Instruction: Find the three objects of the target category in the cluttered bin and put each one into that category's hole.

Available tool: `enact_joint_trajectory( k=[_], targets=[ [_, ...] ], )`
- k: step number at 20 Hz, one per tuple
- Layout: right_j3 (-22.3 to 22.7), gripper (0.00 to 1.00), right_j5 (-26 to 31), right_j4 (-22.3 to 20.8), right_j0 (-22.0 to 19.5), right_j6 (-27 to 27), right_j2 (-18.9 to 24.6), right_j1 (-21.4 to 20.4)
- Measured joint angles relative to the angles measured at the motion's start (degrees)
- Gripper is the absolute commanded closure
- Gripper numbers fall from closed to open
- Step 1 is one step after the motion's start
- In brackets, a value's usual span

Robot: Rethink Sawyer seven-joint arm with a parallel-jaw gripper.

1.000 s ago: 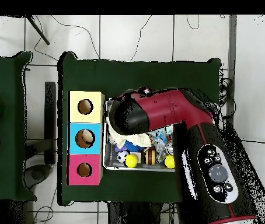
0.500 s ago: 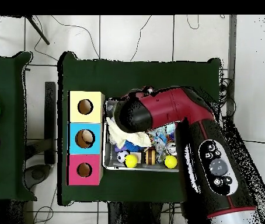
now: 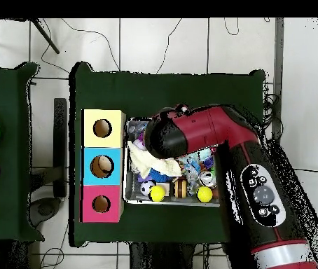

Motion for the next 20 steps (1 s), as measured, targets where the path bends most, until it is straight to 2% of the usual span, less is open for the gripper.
enact_joint_trajectory(
  k=[13,20],
  targets=[
    [0.0,0.00,-4.7,-0.1,-0.1,0.0,0.0,2.6],
    [0.0,0.00,-5.1,-0.1,-0.1,0.0,0.0,3.5]
  ],
)
